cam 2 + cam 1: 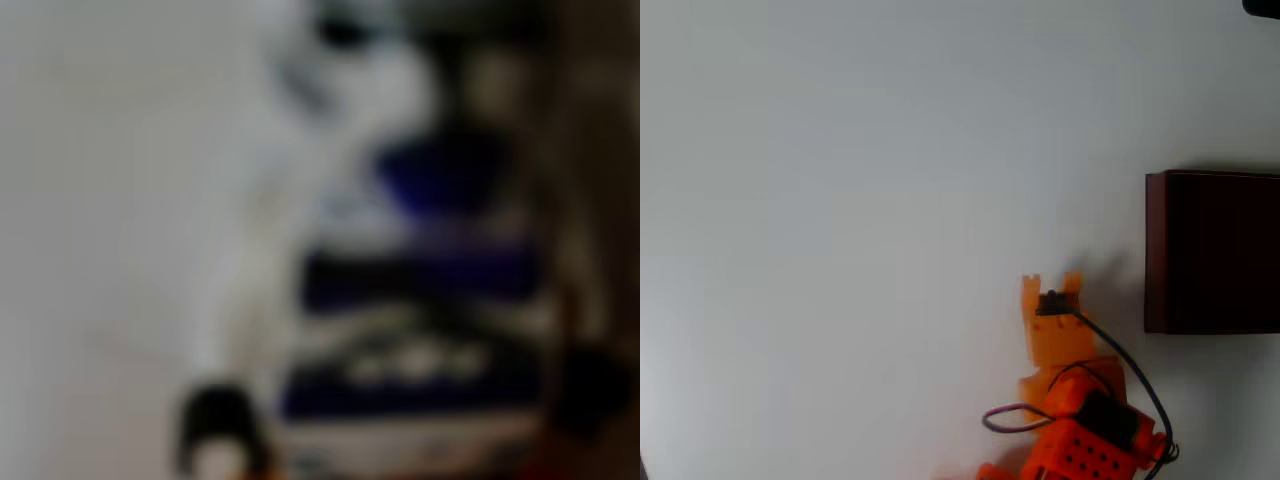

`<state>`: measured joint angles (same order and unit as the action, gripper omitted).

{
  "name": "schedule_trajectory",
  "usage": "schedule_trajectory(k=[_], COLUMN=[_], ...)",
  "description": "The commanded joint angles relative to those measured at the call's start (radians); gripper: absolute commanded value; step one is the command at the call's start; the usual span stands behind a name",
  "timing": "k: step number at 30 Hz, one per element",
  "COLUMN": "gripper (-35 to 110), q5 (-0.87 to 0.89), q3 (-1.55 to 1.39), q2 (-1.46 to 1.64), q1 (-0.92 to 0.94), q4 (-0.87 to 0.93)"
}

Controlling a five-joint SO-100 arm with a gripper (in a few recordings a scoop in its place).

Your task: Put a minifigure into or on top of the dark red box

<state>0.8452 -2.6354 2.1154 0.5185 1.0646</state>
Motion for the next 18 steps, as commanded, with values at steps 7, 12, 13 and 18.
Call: schedule_trajectory(k=[7, 12, 13, 18], gripper=[0, 0, 0, 0], q5=[-0.035, -0.097, -0.109, -0.184], q3=[0.160, 0.459, 0.518, 0.785], q2=[0.074, 0.064, 0.043, -0.164], q1=[0.035, 0.078, 0.092, 0.164], q4=[0.176, 0.376, 0.403, 0.431])
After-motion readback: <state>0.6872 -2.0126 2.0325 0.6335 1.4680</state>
